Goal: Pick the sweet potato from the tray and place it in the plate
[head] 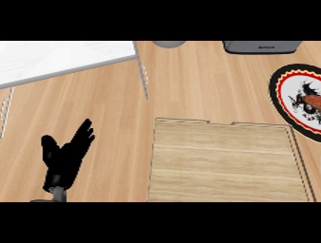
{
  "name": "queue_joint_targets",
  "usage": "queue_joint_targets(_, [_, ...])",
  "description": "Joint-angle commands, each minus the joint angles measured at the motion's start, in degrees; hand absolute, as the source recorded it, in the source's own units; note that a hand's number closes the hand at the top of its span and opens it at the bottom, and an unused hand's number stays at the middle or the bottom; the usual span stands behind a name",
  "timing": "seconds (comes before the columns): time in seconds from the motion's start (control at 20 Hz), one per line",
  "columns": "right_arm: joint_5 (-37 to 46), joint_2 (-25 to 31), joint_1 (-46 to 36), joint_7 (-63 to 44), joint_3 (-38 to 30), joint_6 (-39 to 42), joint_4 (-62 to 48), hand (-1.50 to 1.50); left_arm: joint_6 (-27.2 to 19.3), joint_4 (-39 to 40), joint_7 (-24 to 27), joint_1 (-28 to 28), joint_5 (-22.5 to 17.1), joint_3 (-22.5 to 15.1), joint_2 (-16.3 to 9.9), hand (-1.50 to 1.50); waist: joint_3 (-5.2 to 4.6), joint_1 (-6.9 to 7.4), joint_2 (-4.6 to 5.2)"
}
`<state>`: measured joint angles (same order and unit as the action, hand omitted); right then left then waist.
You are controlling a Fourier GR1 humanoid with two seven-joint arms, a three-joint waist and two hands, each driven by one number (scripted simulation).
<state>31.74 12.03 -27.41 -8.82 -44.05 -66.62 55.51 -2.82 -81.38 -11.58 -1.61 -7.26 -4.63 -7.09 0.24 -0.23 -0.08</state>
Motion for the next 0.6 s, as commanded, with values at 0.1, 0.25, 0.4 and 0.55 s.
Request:
queue_joint_targets(0.1, [-11.2, -8.1, 10.7, 8.4, 6.0, 6.1, 13.2, -1.50, 1.7, 3.5, 4.5, -0.6, 0.3, 1.2, -0.4, 0.00, -0.23, -0.09, -0.01])
queue_joint_targets(0.25, [-14.7, -11.8, 17.7, 9.7, 10.9, 6.7, 18.3, -1.50, 2.2, 0.6, 1.6, -1.7, -0.6, 1.5, -1.2, 0.00, -0.23, 0.01, -0.07])
queue_joint_targets(0.4, [-13.6, -11.9, 22.5, 5.9, 18.6, 3.6, 20.7, -1.50, -0.8, -0.4, 0.4, -0.8, 1.9, -0.1, 1.2, 0.00, -0.25, 0.09, -0.04])
queue_joint_targets(0.55, [-7.6, -12.0, 25.6, -1.3, 24.0, -0.7, 21.8, -1.50, 2.5, -3.6, 0.2, -4.1, -0.4, 1.2, -0.8, 0.00, -0.27, 0.27, -0.03])
